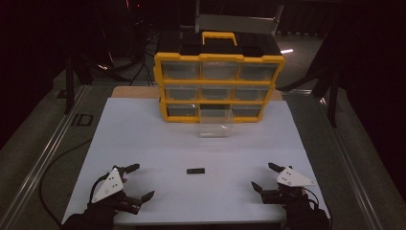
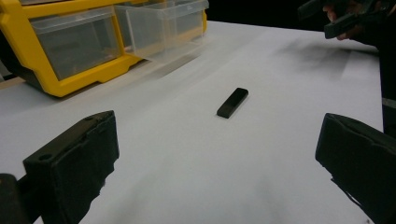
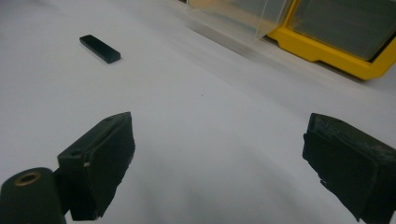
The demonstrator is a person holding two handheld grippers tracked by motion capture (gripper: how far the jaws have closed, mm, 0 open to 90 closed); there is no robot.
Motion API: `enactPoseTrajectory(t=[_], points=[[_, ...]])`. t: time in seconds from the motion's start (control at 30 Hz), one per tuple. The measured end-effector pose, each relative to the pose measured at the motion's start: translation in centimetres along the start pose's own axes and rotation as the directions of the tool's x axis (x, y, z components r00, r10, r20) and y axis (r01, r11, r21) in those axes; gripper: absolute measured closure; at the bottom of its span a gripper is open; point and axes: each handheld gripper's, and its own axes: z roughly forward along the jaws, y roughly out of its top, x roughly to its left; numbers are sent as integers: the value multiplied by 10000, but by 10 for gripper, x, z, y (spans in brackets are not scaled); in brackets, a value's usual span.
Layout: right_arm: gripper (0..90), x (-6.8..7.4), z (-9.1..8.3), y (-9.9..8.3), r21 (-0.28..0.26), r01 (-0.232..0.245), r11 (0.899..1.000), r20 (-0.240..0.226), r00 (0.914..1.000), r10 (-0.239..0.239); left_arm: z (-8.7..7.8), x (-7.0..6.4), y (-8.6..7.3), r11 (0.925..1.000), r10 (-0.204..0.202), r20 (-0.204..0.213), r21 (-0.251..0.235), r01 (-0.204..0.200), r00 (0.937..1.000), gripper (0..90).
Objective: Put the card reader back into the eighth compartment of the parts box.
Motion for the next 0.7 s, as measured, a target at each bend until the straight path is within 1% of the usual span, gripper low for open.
enactPoseTrajectory(t=[0.1,0.2,0.4,0.47,0.57,0.7], points=[[90,0,0,0,-55,14,10000,-55,10000,-15,0,-1,1,10000,19,-33,-44,-19,10000,0],[89,0,-1,0,-223,-4,9998,-80,10000,2,0,0,1,9999,-105,-28,-31,105,9999,0],[90,0,0,-1,-139,1,9999,-150,9999,-3,0,2,2,9996,-249,-86,98,250,9997,0],[90,0,-1,-1,-231,-15,9997,-215,9998,10,0,1,3,9996,-241,-69,171,243,9997,0],[90,0,-2,0,-386,-54,9992,-287,9996,43,1,0,8,9996,-123,-47,248,124,9999,0],[90,0,-3,0,-380,-14,9993,-221,9998,5,1,0,16,9993,-238,10,303,238,9997,0]])
